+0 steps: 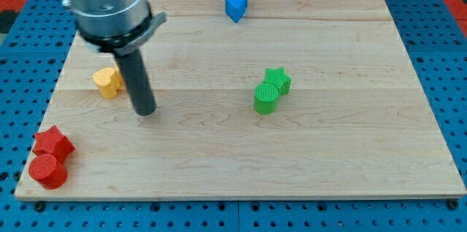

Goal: Push the yellow hexagon towards the top left of the board

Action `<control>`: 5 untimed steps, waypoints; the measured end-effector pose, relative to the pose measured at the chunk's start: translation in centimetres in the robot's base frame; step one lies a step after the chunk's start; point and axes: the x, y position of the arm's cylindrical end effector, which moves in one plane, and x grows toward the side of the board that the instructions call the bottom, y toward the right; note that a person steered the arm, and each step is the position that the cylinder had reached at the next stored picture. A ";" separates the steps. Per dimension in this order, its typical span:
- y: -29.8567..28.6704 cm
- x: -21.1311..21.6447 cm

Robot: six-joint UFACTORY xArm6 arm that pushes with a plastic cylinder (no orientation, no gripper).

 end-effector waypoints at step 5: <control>-11.1 -14.3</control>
